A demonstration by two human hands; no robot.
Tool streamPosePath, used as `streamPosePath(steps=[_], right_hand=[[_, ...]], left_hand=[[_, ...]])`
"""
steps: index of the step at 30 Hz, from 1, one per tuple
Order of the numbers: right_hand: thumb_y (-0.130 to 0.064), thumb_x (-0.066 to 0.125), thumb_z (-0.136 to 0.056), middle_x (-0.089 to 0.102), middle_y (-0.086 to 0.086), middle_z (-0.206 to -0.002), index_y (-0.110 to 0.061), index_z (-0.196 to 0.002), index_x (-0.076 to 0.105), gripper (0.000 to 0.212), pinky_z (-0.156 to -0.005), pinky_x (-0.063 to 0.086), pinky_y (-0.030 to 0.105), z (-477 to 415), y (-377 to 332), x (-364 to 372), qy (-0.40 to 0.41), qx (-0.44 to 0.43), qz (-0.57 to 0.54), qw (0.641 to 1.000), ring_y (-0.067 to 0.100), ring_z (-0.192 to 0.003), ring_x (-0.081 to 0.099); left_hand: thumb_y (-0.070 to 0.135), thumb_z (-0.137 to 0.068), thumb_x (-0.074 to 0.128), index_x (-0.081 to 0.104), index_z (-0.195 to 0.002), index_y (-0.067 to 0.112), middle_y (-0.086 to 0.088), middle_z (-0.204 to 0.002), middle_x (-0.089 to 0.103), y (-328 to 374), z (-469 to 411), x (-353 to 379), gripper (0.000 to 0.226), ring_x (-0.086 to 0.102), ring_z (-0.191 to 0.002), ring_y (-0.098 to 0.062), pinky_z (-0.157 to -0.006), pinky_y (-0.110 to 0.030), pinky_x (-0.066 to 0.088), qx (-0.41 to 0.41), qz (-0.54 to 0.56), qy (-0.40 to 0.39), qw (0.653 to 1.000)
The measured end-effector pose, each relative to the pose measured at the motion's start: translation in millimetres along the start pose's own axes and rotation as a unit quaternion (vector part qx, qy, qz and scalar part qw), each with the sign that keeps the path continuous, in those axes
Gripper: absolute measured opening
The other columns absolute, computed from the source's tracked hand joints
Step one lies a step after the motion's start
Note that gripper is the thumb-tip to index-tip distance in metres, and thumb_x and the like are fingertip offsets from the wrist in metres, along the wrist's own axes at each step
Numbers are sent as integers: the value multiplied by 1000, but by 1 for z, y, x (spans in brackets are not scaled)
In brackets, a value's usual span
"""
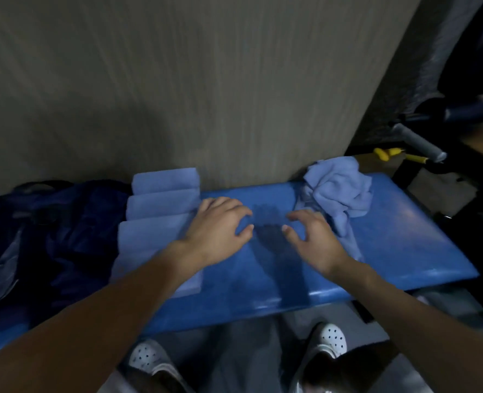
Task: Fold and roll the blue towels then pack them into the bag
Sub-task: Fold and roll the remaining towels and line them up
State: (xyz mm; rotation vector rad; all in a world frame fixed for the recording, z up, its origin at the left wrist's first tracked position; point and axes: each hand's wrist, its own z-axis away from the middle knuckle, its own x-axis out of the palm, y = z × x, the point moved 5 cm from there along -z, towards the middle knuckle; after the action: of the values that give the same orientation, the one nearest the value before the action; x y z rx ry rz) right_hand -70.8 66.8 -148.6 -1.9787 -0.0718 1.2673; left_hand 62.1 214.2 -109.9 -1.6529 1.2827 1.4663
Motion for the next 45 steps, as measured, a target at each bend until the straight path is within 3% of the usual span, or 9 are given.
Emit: streamPosePath(steps=[9,15,19,23,29,36,39,41,45], right_hand=[[-35,65,-81,59,14,-108,-13,-105,59,33,-85,49,49,-21,114,-57,13,236,63,970,39,-104,54],[-15,52,-79,54,7,-66,-18,-52,44,29,-64,38,35,-27,131,-57,15,259,47,965,38,-82,60],[-10,60,-82,65,9,-82,-16,-84,56,8,-60,44,21,-26,124,-60,39,257,-77,962,26,-82,58],[1,62,-84,62,6,-86,-10,-105,62,24,-56,41,9,-17,118,-58,52,269,-176,946,17,-78,56],[-4,54,-88,58,-2,-77,-15,-84,59,13,-69,43,24,-11,101,-73,143,235,-282,919,14,-74,54],[-8,61,-90,43,5,-121,-28,-147,27,69,-78,47,26,-18,81,-94,155,191,-278,928,17,-96,56],[-17,56,-86,41,5,-103,-36,-98,59,22,-80,47,39,-20,55,-115,190,126,-167,959,18,-88,46],[-22,51,-86,47,6,-84,-36,-66,42,26,-71,43,43,-22,39,-129,214,100,-102,966,21,-82,46],[-11,45,-97,43,-1,-62,-10,-73,46,25,-53,35,29,-20,10,-148,196,57,-194,960,9,-55,39]], left_hand=[[33,-88,61,67,-89,17,3,-90,71,87,-116,68,18,64,-90,-25,-81,-39,51,-115,152,-11,982],[24,-85,63,60,-68,2,-16,-69,63,97,-142,105,28,58,-64,-24,-62,-40,50,-220,263,-43,938],[26,-88,69,56,-74,13,-4,-66,57,101,-142,118,22,54,-59,-18,-57,-29,45,-347,447,-80,820],[10,-89,67,54,-80,17,-1,-75,61,115,-139,121,17,57,-63,-10,-57,-22,44,-404,548,-100,726],[6,-88,51,54,-78,19,-5,-80,52,125,-140,79,17,52,-79,-19,-76,-31,48,-331,632,-29,700],[5,-90,39,53,-98,10,-10,-92,61,131,-125,-13,17,62,-87,-23,-87,-39,50,-187,711,10,678],[9,-90,40,53,-105,8,-17,-103,61,128,-115,-44,20,63,-98,-30,-99,-48,47,-145,711,1,688],[9,-94,40,53,-99,9,-15,-100,62,123,-108,-65,14,63,-96,-30,-100,-49,46,-140,710,25,689],[12,-97,39,57,-90,16,-6,-96,67,105,-92,-86,20,66,-94,-22,-95,-42,49,-141,758,68,633]])
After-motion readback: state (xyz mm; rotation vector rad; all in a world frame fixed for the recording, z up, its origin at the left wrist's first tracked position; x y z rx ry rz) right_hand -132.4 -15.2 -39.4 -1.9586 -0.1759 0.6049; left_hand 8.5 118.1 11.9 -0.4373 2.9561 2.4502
